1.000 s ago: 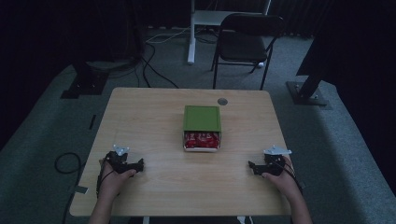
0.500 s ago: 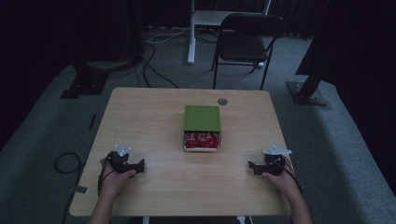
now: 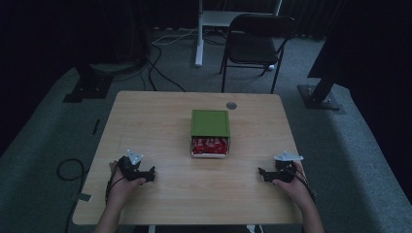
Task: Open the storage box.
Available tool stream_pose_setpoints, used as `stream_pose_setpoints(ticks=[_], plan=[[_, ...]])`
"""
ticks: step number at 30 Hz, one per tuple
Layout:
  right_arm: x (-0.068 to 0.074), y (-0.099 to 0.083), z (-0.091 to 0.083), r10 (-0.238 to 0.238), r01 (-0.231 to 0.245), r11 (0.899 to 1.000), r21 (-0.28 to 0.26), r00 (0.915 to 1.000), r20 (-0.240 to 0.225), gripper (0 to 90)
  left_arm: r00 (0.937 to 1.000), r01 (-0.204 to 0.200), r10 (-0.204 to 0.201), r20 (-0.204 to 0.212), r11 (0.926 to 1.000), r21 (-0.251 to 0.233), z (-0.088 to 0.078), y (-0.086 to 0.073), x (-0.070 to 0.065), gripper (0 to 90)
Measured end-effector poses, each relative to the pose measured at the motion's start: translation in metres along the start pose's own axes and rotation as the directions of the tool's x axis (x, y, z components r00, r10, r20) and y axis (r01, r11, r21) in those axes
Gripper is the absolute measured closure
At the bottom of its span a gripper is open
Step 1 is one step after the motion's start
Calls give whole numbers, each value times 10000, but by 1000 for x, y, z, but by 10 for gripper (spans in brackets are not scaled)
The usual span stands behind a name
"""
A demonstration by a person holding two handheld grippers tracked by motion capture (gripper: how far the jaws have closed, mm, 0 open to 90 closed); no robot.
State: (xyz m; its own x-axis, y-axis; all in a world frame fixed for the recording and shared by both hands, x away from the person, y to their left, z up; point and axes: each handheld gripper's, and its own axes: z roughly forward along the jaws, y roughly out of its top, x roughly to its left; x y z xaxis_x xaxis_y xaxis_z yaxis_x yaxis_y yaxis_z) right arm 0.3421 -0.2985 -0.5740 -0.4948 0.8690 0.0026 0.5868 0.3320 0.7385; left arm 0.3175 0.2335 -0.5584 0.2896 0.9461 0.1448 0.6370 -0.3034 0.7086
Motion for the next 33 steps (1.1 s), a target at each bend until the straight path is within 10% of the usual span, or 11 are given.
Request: stream_pose_setpoints(ticks=[16,33], plan=[[0,0,0,0,0,10000,-1,10000,0,120,9960,-840,850,258,9957,-392,-7,15,-21,8],[0,0,0,15,-15,10000,-3,10000,23,120,9788,-1916,1976,546,9764,-1001,-12,34,-49,8]])
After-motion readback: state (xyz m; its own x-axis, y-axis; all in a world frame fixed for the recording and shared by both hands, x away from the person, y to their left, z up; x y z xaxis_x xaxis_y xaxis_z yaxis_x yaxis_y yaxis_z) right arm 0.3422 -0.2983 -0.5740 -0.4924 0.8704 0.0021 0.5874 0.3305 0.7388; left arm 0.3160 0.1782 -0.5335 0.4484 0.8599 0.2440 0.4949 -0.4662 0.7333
